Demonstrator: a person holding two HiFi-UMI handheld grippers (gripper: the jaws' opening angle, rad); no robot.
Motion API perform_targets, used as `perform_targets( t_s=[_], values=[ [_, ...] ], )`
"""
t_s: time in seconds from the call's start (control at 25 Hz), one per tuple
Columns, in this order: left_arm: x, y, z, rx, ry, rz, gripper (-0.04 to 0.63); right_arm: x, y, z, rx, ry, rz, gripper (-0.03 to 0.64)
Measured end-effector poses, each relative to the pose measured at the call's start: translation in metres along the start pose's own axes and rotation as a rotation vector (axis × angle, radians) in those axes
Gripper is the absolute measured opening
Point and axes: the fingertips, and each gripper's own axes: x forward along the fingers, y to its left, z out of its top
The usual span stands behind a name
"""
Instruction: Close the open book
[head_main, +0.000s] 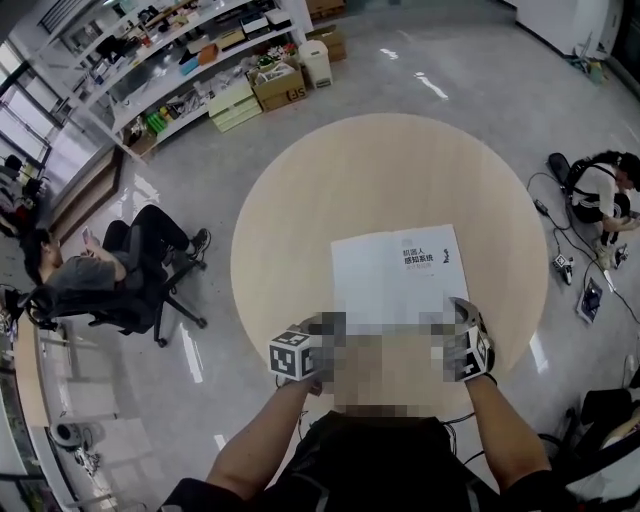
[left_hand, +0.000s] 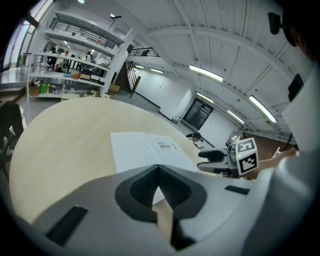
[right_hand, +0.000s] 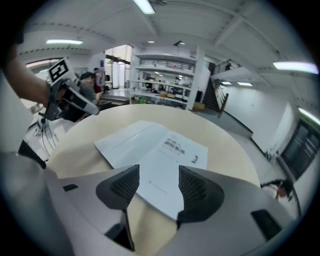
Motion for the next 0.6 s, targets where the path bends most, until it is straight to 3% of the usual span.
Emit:
perform_targets(
  t_s=[0.16, 0.32, 0.48, 0.6],
  values=[
    [-0.019, 0.016, -0.004, -0.036, -0.035, 0.033, -0.011, 0.017, 0.07, 0.052, -0.31, -0.045, 0.113, 0.229],
    [-0.04, 0.039, -0.02, -0.111, -0.073, 0.097, -0.011, 0.043, 0.142, 0.064, -0.578, -0.038, 0.246, 0.229],
    [-0.053, 0.05, -0.035, -0.154, -0.074, 0.119, -0.011, 0.065, 0.179, 0.049, -0.766, 0.022, 0.285, 0.229],
    [-0.057, 0.054, -0.042, -0.168, -0.069, 0.119, -0.011, 0.075, 0.189, 0.043, -0.852, 0.054, 0.287, 0.229]
  ],
)
